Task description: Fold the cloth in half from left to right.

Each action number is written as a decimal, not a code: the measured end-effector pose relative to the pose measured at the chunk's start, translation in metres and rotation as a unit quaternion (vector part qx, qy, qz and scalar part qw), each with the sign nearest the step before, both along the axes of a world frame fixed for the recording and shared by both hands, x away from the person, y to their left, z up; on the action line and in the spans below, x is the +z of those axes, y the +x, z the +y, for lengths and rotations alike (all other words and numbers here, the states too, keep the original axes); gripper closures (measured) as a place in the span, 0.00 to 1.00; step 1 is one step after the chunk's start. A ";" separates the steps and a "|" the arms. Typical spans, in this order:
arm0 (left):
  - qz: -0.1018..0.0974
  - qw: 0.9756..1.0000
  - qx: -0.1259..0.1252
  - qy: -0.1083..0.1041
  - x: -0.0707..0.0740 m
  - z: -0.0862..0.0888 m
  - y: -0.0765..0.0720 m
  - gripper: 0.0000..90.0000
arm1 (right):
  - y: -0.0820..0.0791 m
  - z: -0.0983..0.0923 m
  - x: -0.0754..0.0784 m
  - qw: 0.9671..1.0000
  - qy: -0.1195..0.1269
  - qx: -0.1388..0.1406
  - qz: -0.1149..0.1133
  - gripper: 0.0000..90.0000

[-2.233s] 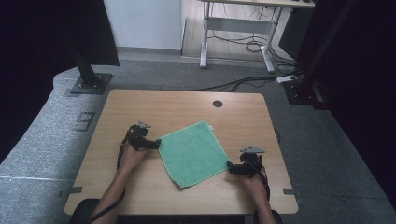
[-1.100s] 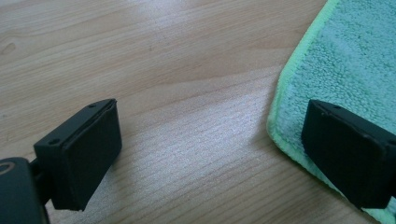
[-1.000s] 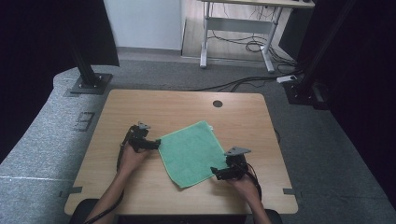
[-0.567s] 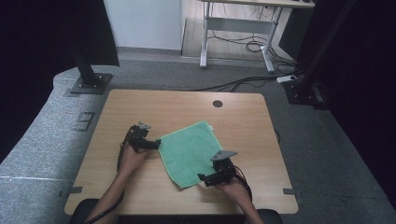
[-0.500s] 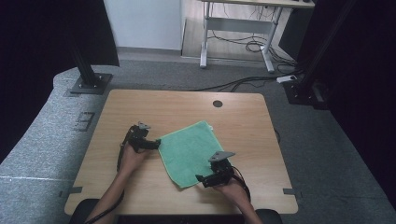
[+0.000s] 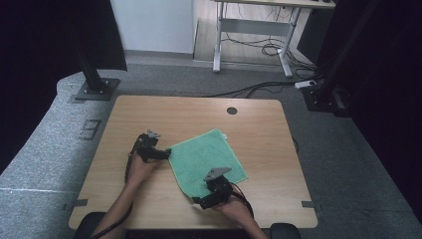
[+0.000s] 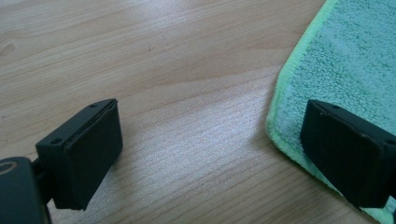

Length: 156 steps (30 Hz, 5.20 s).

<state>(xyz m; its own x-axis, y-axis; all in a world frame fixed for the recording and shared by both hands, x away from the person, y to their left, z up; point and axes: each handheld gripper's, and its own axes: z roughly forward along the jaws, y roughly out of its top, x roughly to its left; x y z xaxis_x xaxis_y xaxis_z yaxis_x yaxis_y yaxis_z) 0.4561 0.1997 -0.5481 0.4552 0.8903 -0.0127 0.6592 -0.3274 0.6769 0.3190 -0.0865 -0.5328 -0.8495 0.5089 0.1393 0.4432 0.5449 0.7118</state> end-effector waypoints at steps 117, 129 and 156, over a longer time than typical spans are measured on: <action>-0.048 0.993 -0.104 -0.026 0.036 -0.172 0.052 0.76 | 0.013 -0.100 0.014 0.992 -0.041 -0.113 -0.036 0.92; -0.075 0.989 -0.119 -0.036 0.056 -0.173 0.043 0.44 | 0.014 -0.114 0.016 0.987 -0.046 -0.147 -0.046 0.81; -0.016 0.989 -0.145 0.009 0.019 -0.135 -0.027 0.16 | 0.038 -0.113 -0.003 0.982 -0.088 -0.165 -0.032 0.67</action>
